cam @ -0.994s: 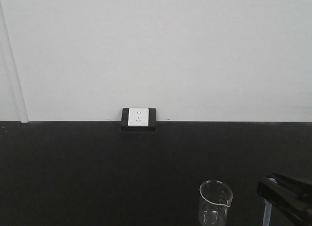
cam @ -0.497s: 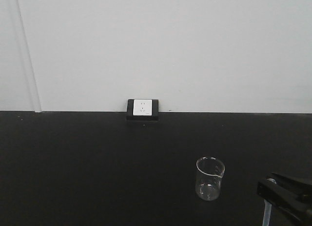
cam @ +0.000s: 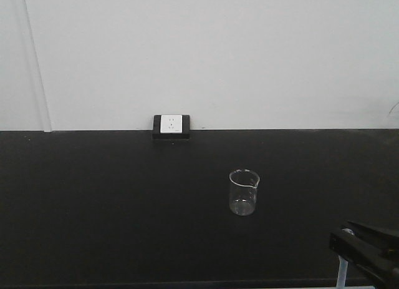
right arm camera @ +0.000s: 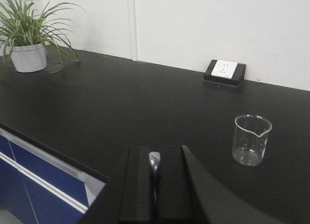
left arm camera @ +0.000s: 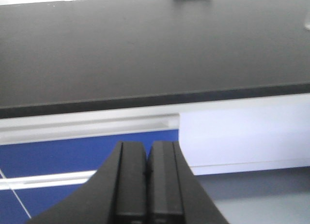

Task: Grab transparent chemical and place on left bench
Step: 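Turn the base away from the beaker, holding the dropper in the right gripper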

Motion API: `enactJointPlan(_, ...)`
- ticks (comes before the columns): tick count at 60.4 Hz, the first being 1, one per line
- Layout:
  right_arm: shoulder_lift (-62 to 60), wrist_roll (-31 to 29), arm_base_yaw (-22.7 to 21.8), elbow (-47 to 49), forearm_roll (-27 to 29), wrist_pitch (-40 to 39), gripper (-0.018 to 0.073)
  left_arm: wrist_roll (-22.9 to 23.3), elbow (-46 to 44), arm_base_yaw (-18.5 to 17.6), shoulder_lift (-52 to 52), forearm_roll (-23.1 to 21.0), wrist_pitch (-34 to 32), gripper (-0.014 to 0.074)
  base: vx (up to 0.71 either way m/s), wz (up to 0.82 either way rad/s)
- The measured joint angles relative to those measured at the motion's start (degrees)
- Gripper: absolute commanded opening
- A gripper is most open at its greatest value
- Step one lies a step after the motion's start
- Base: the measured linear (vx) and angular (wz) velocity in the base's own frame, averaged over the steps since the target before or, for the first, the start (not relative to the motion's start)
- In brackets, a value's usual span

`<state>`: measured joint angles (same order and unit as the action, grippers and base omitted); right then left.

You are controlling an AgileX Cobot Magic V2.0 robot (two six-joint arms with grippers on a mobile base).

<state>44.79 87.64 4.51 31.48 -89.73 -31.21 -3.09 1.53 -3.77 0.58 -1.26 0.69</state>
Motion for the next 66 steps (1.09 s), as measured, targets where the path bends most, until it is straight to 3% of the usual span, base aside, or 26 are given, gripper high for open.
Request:
enactJointPlan(41,-0.2,0.0,0.0,0.0,0.0,0.0,-0.0004,0.0,0.0,0.0,0.0,0.0,0.0,-0.0003,-0.32,0.03)
enactJointPlan(66,-0.2,0.0,0.0,0.0,0.0,0.0,-0.0004,0.0,0.0,0.0,0.0,0.0,0.0,-0.0003,-0.19,0.46)
